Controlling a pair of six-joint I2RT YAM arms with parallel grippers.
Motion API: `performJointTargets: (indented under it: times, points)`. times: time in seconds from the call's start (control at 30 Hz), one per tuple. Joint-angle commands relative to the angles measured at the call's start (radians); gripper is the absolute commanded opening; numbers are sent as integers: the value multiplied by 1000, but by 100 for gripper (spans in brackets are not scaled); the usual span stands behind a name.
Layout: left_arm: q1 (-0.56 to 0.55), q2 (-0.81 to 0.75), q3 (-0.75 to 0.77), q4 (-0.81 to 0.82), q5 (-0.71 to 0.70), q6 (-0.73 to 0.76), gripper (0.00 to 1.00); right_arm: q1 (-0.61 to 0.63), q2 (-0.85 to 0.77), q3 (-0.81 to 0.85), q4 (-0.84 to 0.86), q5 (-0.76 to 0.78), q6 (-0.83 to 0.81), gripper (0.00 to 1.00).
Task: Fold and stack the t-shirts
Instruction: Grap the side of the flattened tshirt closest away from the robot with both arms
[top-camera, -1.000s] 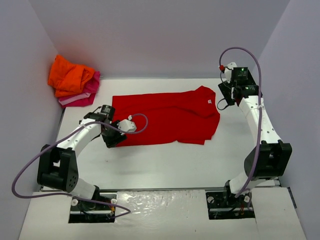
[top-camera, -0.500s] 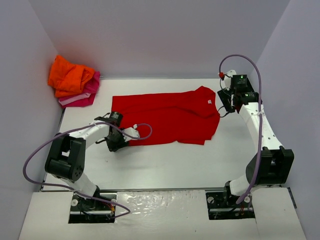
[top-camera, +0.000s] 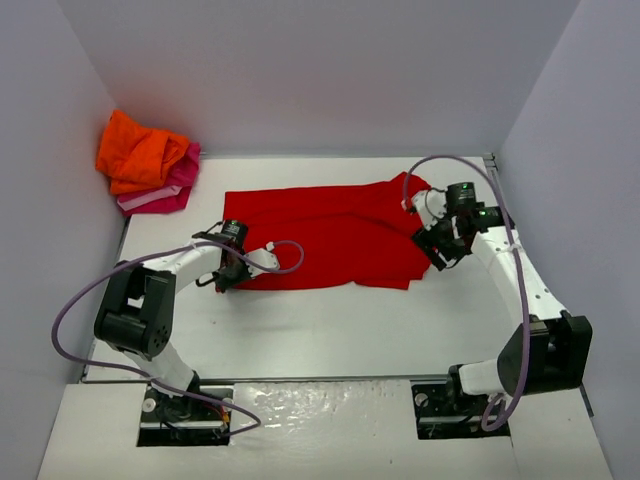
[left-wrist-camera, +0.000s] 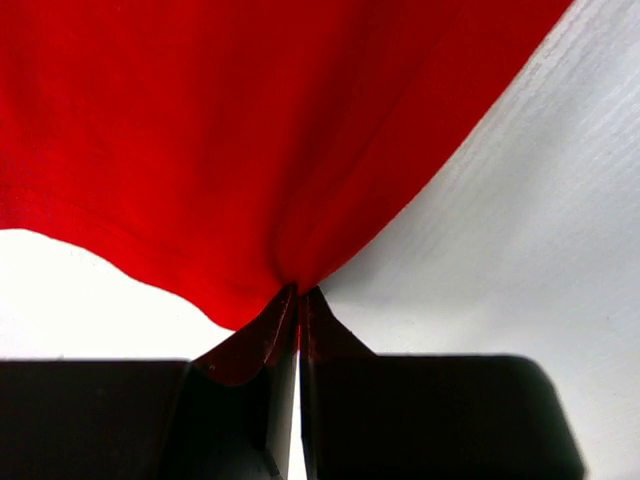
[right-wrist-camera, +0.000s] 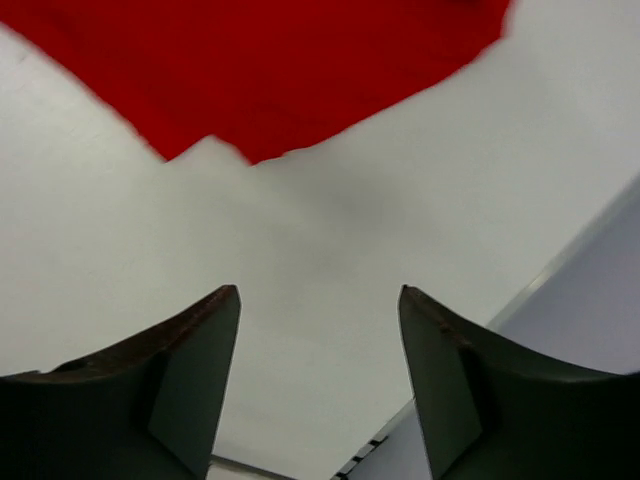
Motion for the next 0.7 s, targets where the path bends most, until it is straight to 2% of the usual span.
performJointTargets:
  times: [0.0,0.3,0.67]
  points:
    - [2,19,29,27,28,-63,0,133,-14,-120,-145,-79,-100,59]
    - [-6,30,38,35,26,-99,0,211,3,-166,-159,-113,-106,58]
    - [-27,30,65,23,26,-133,0,276,217,-124,-67,-66,-78,51]
